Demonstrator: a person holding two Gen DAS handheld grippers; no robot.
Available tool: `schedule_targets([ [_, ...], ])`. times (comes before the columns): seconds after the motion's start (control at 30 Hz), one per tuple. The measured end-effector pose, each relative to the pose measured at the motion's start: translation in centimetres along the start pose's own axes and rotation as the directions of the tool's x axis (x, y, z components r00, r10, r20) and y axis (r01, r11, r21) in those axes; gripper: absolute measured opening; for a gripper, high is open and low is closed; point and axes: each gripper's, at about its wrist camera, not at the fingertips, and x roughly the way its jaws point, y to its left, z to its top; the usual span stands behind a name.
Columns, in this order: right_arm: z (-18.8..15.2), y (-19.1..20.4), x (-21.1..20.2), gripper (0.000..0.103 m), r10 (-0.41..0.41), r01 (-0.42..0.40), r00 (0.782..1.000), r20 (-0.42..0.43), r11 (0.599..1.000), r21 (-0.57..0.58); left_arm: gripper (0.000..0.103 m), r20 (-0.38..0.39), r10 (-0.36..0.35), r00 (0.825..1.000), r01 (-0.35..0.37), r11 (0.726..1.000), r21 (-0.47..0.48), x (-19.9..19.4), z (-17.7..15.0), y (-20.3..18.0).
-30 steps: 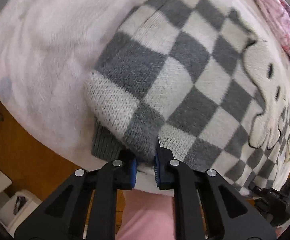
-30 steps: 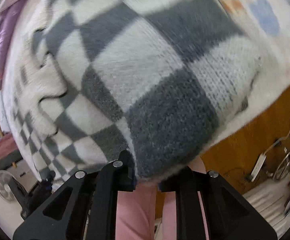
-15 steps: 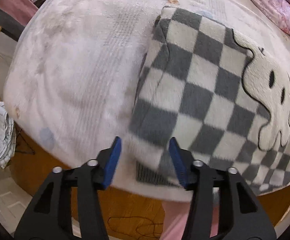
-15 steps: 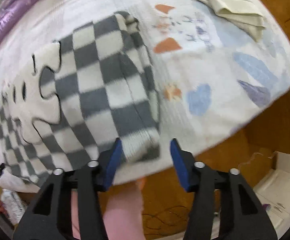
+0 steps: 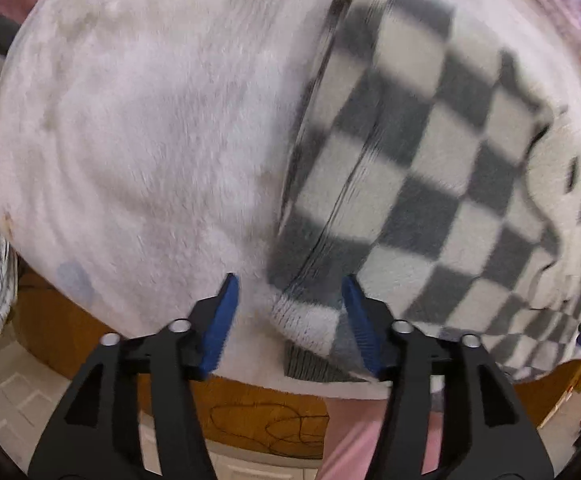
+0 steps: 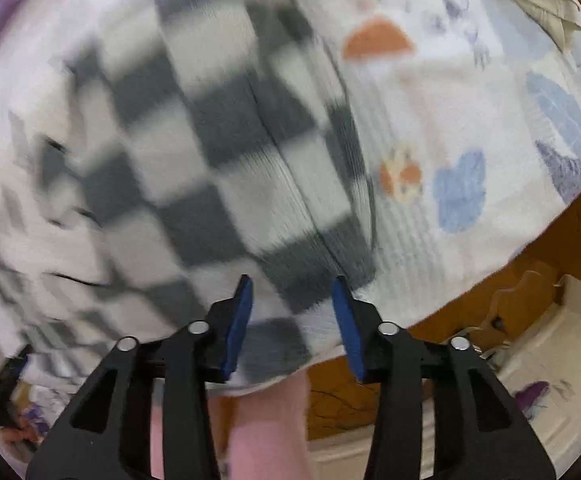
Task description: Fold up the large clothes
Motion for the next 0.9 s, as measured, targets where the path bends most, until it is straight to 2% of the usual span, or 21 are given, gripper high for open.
schedule_targets([
  [0.03, 0.7, 0.0, -1.1, 0.063, 0.019, -0.019, 1.000, 0.021, 1.000, 0.007, 0.070, 0.022, -0.018, 1.000, 0.018, 1.000, 0.002, -0.8, 0.8, 0.1],
  [0.07, 1.9, 0.0, -2.4, 0.065, 0.030, -0.031, 0.998, 0.053, 0.999, 0.017, 0.073, 0.045, -0.042, 0.998, 0.042, 0.999, 0.002, -1.7, 1.9, 0.2],
  [0.17, 6.3, 0.2, -4.5, 0.065, 0.055, -0.059, 0.993, 0.104, 0.998, 0.034, 0.073, 0.084, -0.124, 0.989, 0.126, 0.992, -0.014, -2.8, 5.8, 0.1],
  [0.3, 11.7, 0.5, -4.3, 0.065, 0.094, -0.104, 0.990, 0.102, 0.989, 0.102, 0.073, 0.100, -0.194, 0.976, 0.199, 0.979, -0.040, -2.7, 11.6, -0.6],
  [0.4, 15.2, 0.0, -3.3, 0.065, 0.086, -0.099, 0.992, 0.092, 0.983, 0.153, 0.073, 0.113, -0.158, 0.981, 0.165, 0.985, -0.055, -2.7, 15.5, -2.4],
  [0.5, 17.7, 0.1, -2.3, 0.065, 0.096, -0.110, 0.992, 0.080, 0.975, 0.194, 0.073, 0.118, -0.188, 0.975, 0.191, 0.981, -0.014, -2.2, 17.5, -3.8],
  [0.6, 18.5, 0.7, -1.0, 0.066, 0.128, -0.139, 0.990, 0.062, 0.967, 0.214, 0.073, 0.083, -0.176, 0.981, 0.176, 0.984, 0.009, -0.6, 18.4, -4.8],
  [0.67, 19.9, 0.5, 0.3, 0.082, 0.149, -0.154, 0.988, 0.038, 0.957, 0.245, 0.073, 0.066, -0.175, 0.982, 0.176, 0.984, -0.006, 0.5, 18.4, -4.8],
  [0.7, 19.3, 0.2, 0.7, 0.083, 0.151, -0.153, 0.988, 0.026, 0.952, 0.265, 0.073, 0.057, -0.189, 0.980, 0.191, 0.981, -0.031, 1.2, 18.6, -4.7],
  [0.73, 19.7, 0.1, 1.5, 0.083, 0.163, -0.161, 0.987, 0.016, 0.945, 0.284, 0.071, 0.055, -0.207, 0.977, 0.210, 0.977, -0.049, 1.7, 18.9, -4.6],
  [0.77, 19.4, -0.4, 1.9, 0.083, 0.183, -0.179, 0.983, 0.011, 0.942, 0.286, 0.063, 0.058, -0.237, 0.970, 0.240, 0.969, -0.063, 2.3, 18.8, -4.3],
  [0.8, 19.4, -0.4, 2.5, 0.083, 0.202, -0.194, 0.979, 0.003, 0.939, 0.283, 0.060, 0.072, -0.235, 0.969, 0.240, 0.968, -0.074, 2.8, 19.0, -4.2],
  [0.83, 19.6, -0.4, 2.8, 0.079, 0.189, -0.183, 0.982, 0.005, 0.943, 0.277, 0.045, 0.071, -0.209, 0.975, 0.213, 0.975, -0.069, 3.2, 19.1, -4.3],
  [0.87, 19.5, -0.3, 2.7, 0.064, 0.172, -0.169, 0.985, 0.012, 0.949, 0.266, 0.041, 0.072, -0.188, 0.979, 0.192, 0.980, -0.055, 3.5, 19.1, -4.5],
  [0.9, 19.5, 0.2, 2.5, 0.059, 0.147, -0.148, 0.989, 0.022, 0.960, 0.239, 0.039, 0.086, -0.178, 0.980, 0.183, 0.982, -0.044, 3.4, 19.1, -4.7],
])
